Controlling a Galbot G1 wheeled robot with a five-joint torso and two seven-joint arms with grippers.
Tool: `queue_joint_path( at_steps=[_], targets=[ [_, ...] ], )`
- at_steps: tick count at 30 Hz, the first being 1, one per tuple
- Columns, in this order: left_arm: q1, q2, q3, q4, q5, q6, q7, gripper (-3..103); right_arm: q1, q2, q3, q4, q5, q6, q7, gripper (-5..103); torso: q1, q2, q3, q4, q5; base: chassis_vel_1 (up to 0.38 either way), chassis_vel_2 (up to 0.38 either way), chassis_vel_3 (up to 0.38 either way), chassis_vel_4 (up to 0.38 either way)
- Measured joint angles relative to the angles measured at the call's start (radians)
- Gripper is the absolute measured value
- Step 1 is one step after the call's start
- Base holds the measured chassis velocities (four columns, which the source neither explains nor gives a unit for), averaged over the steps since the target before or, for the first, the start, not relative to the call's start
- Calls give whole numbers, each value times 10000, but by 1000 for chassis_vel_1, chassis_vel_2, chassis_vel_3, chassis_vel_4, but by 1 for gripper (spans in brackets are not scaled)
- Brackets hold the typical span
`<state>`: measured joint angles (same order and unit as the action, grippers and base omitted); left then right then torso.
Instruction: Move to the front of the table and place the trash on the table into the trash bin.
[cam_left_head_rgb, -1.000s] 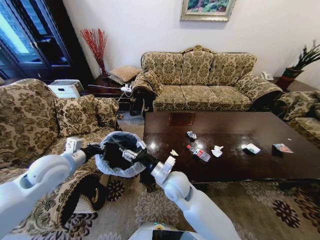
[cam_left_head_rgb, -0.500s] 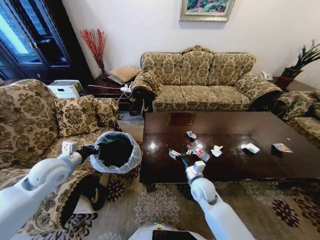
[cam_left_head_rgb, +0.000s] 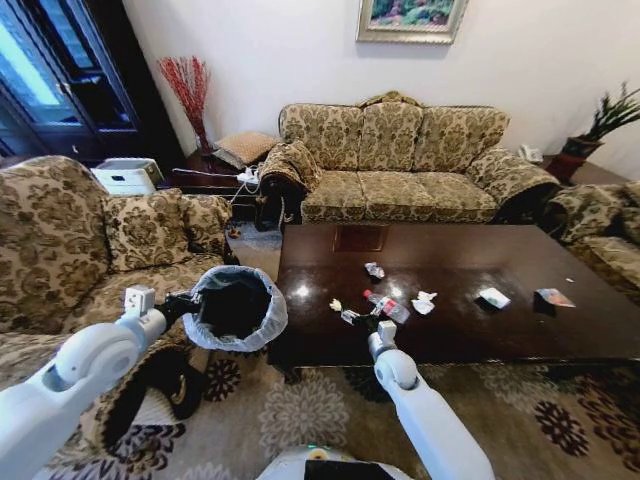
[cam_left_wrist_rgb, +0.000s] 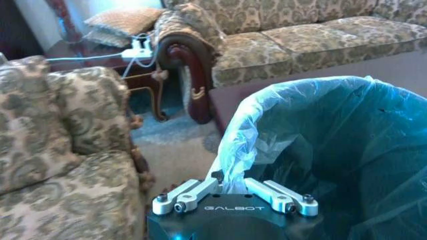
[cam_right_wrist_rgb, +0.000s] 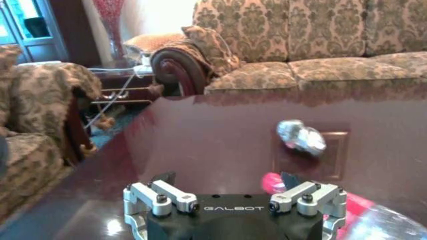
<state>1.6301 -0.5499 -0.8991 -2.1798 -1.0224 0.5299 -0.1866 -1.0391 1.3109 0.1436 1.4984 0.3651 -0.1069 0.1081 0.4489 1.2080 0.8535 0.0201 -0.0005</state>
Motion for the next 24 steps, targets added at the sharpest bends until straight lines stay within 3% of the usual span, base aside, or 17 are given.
queue_joint_path(
  at_steps=[3,10,15,24],
  targets=[
    [-7,-43,80,-93,15,8,26,1,496,685,-203,-1177,-365,372,-4,100,1,-1,0,-1,20,-184,-201,142,154],
    [54,-13,105,-168,38,47,17,1,1054,1286,-407,-2298,-735,598,-440,100,2,-1,1,0,-9,-49,-65,45,35],
    [17,69,157,-105,45,53,-3,1,1526,1638,-534,-2947,-958,749,-624,100,-1,0,0,13,3,73,77,-24,-11],
    [-47,162,265,13,39,56,36,1,2402,2473,-597,-4632,-1753,877,-556,103,1,-1,1,-2,6,9,2,2,-1]
  ],
)
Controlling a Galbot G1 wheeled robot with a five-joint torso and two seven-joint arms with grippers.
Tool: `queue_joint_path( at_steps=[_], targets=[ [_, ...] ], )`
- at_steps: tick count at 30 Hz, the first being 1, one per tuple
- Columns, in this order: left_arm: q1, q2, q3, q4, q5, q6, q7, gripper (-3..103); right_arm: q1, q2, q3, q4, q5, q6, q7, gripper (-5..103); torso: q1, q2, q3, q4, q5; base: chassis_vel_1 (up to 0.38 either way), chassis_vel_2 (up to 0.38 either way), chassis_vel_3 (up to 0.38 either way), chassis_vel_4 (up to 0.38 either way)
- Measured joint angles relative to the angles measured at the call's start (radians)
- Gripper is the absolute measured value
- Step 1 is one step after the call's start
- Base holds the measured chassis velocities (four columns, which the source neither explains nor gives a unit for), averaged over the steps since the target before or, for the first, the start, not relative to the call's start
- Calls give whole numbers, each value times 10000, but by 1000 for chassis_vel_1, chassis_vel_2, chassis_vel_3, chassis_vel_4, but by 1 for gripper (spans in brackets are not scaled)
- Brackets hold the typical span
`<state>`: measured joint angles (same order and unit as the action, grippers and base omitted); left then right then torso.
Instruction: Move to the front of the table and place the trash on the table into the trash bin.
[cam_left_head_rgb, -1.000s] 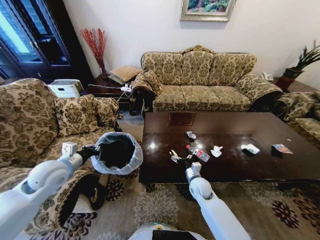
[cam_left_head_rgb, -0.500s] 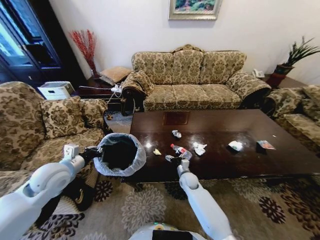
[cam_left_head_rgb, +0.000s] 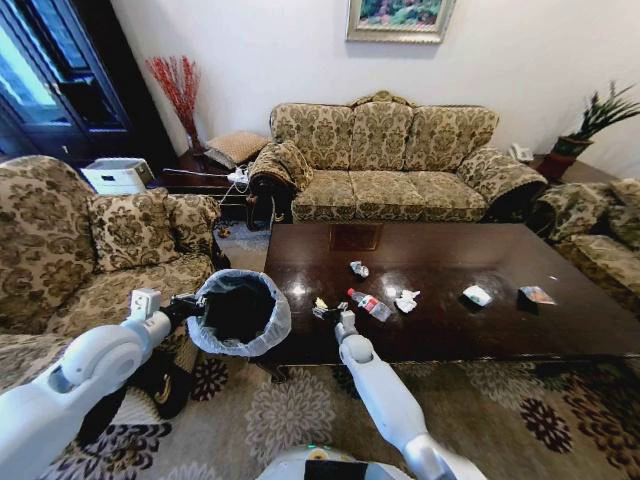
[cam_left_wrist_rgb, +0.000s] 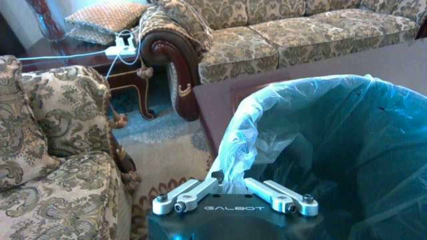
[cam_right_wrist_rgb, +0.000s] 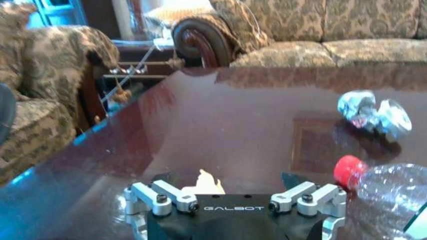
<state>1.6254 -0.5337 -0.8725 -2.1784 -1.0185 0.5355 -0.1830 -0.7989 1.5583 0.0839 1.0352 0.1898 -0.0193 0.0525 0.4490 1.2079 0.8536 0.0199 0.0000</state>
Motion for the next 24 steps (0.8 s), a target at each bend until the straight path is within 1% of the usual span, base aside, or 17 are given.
queue_joint_path(
  at_steps=[2,4,5,6,7,8,9,12,13,15,16,17,18,19,21,23,24],
  targets=[
    [-25,6,41,46,0,0,12,1,150,187,-4,-354,-44,-58,-9,96,1,0,0,2,0,0,0,0,0],
    [-39,-10,70,67,0,-4,14,1,190,261,-31,-482,-129,-97,-21,86,0,0,0,4,-2,0,0,0,0],
    [-39,-10,70,67,0,-4,14,1,190,261,-31,-482,-129,-97,-21,86,0,0,0,4,-2,0,0,0,0],
    [-39,-45,90,66,0,-6,14,1,186,281,-47,-498,-160,-144,-17,81,-1,0,-1,5,-2,0,0,0,0],
    [-29,-75,99,60,0,-6,14,1,175,282,-51,-497,-168,-191,-7,81,-2,0,-1,6,-3,0,0,0,0],
    [-16,-98,103,51,0,-7,19,1,152,272,-56,-495,-167,-234,0,76,-3,1,-2,6,-2,0,0,0,0],
    [-16,-98,103,51,0,-7,19,1,152,272,-56,-495,-167,-234,0,76,-3,1,-2,6,-2,0,0,0,0],
    [-16,-166,140,61,12,-40,29,1,126,214,-61,-495,-115,-267,3,59,-3,1,-2,3,-1,0,0,0,0],
    [-16,-166,140,61,12,-40,29,1,126,214,-61,-495,-115,-267,3,59,-3,1,-2,3,-1,0,0,0,0],
    [-15,-237,190,68,66,-51,40,1,71,152,-65,-456,-50,-272,-4,48,-1,0,-1,3,-1,0,0,0,0],
    [-15,-237,190,68,66,-51,40,1,71,152,-65,-456,-50,-272,-4,48,-1,0,-1,3,-1,0,0,0,0],
    [-11,-247,199,68,81,-52,44,1,53,138,-68,-431,-32,-276,-8,42,0,0,-1,3,-1,0,0,0,0],
    [-2,-255,203,68,95,-52,51,1,22,130,-64,-394,-15,-280,-11,42,-1,0,-1,3,-1,0,0,0,0],
    [29,-260,202,57,106,-52,57,1,-71,119,-64,-287,23,-297,-13,32,-1,0,-1,4,0,0,0,0,0],
    [58,-259,195,41,108,-53,61,1,-136,103,-66,-219,41,-304,-15,32,-2,1,-2,4,-1,0,0,0,0],
    [112,-224,156,11,108,-55,66,1,-270,64,-76,-87,57,-304,-24,21,-3,1,-2,4,-1,0,0,0,0],
    [112,-224,156,11,108,-55,66,1,-270,64,-76,-87,57,-304,-24,21,-3,1,-2,4,-1,0,0,0,0]
  ],
)
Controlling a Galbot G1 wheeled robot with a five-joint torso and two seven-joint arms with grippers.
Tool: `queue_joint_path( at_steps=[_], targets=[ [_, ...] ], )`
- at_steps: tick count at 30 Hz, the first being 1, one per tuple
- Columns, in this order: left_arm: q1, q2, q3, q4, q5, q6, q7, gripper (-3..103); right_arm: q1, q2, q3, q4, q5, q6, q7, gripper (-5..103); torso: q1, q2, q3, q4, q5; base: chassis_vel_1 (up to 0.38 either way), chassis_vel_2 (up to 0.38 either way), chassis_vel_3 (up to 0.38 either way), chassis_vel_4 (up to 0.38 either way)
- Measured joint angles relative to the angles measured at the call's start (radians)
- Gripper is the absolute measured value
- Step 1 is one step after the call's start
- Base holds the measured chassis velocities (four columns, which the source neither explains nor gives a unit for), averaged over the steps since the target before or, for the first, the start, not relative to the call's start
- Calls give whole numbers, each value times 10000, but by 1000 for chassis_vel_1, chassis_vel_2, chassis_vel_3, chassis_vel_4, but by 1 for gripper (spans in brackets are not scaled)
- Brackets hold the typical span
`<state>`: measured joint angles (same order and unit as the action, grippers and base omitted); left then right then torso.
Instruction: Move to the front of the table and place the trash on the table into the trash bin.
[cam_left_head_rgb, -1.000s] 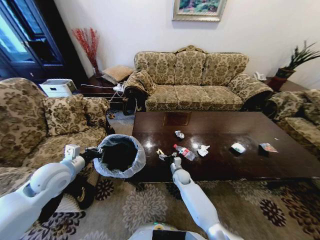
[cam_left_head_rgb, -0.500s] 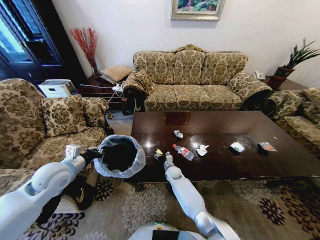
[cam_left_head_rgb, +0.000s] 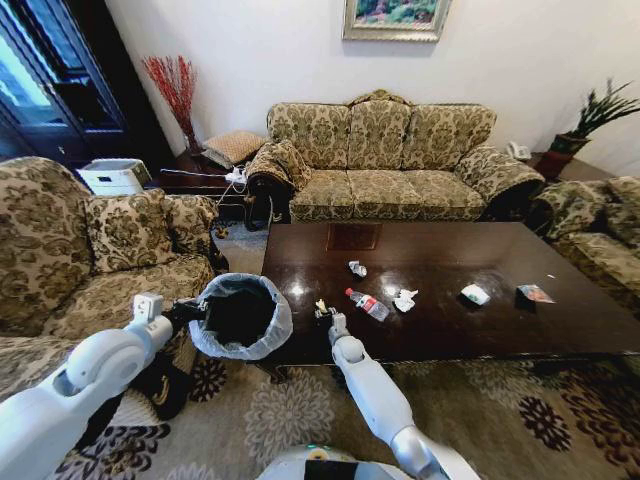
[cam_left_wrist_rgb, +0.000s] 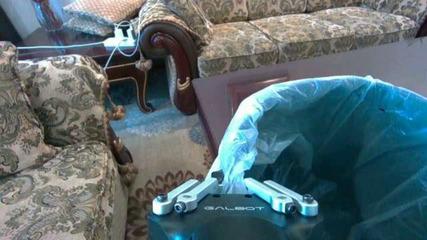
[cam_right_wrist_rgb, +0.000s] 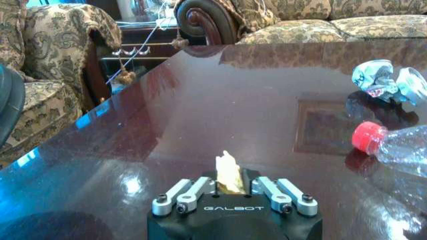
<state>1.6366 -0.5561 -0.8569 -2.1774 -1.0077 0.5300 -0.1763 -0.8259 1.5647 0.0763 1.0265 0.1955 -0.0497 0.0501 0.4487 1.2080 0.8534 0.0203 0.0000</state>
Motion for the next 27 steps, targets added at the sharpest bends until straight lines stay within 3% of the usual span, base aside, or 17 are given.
queue_joint_path(
  at_steps=[3,12,18,21,22,25,27],
  targets=[
    [35,80,-66,-53,-8,-3,0,1,-231,-125,-24,239,147,63,-31,5,1,0,0,0,1,0,0,0,0],
    [110,194,-194,-105,-104,-5,-9,1,-1151,-777,-65,2448,1019,60,7,0,1,0,0,1,1,0,0,0,0],
    [76,854,-268,94,-1006,48,-295,1,-1745,-2098,-49,6625,2364,261,-10,0,1,0,1,0,0,0,0,0,0],
    [31,987,-267,163,-1083,48,-343,1,-1800,-2359,-38,7905,2500,322,-69,0,2,0,0,-1,4,0,0,0,0],
    [13,1030,-249,198,-1105,47,-357,1,-1877,-2632,-92,9208,2776,328,-172,0,1,0,0,-2,2,0,0,0,0],
    [8,1006,-186,183,-1111,48,-367,1,-1962,-2904,-325,10227,3144,107,-296,0,1,0,0,-1,-2,0,0,0,0],
    [-7,868,-105,47,-1111,48,-397,1,-2092,-3119,-721,11217,3606,-579,-549,0,0,1,0,0,-1,0,0,0,0]
  ],
)
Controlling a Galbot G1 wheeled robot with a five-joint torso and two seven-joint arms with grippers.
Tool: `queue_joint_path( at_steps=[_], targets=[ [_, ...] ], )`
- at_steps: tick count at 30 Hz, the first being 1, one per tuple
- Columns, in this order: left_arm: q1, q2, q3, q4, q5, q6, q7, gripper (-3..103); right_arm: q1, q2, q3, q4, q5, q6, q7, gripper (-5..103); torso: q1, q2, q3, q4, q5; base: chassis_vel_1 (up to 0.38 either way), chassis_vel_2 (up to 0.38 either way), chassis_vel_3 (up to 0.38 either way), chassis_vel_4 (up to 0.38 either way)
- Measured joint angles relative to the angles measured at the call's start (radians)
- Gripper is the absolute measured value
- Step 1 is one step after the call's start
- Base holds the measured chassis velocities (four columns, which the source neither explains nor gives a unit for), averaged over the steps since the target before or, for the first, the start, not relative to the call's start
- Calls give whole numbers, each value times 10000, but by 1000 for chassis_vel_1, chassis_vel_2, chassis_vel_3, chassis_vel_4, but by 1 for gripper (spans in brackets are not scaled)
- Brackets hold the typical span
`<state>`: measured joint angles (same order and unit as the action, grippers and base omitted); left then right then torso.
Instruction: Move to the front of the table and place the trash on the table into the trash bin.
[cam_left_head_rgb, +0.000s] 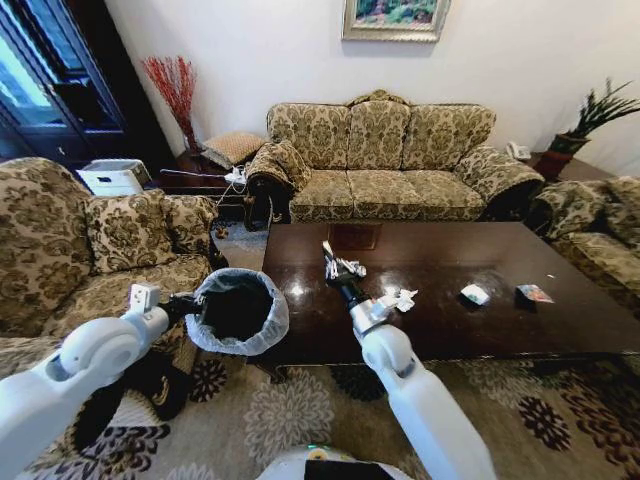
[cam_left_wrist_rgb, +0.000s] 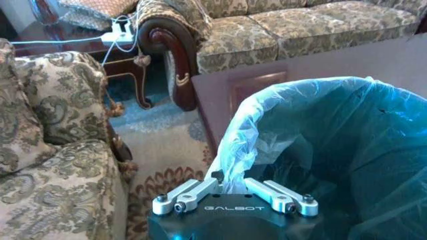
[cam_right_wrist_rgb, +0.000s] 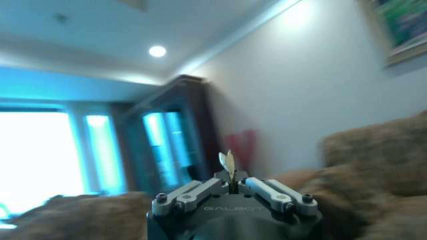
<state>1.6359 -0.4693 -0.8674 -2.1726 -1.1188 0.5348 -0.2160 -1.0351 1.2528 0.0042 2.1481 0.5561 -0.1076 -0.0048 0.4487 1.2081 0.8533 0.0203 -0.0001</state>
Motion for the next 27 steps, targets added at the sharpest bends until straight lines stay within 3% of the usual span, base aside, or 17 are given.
queue_joint_path(
  at_steps=[6,11,16,19,23,24,27],
  targets=[
    [11,-298,51,-284,23,17,-75,1,-118,-39,-1552,287,49,-360,-193,0,1,0,0,0,3,0,0,0,0],
    [93,-444,31,-605,30,23,-166,1,-331,71,-2402,-155,-1055,-445,-404,3,0,0,0,0,1,0,0,0,0],
    [220,-424,6,-870,30,57,-140,1,-281,233,-2747,-410,-1442,-679,-202,25,0,0,0,0,2,0,0,0,0],
    [218,-401,-5,-874,33,60,-137,1,-234,267,-2762,-448,-1462,-723,-171,30,1,0,1,0,2,0,0,0,0],
    [221,-430,-5,-875,35,61,-129,1,-172,252,-2719,-521,-1469,-687,-139,52,1,0,1,0,1,0,0,0,0],
    [221,-430,-5,-875,35,61,-129,1,-172,252,-2719,-521,-1469,-687,-139,52,1,0,1,0,1,0,0,0,0],
    [260,-450,-14,-778,53,61,-115,1,-284,343,-2341,-453,-1522,-14,-434,68,1,0,1,0,2,0,0,0,0]
  ],
)
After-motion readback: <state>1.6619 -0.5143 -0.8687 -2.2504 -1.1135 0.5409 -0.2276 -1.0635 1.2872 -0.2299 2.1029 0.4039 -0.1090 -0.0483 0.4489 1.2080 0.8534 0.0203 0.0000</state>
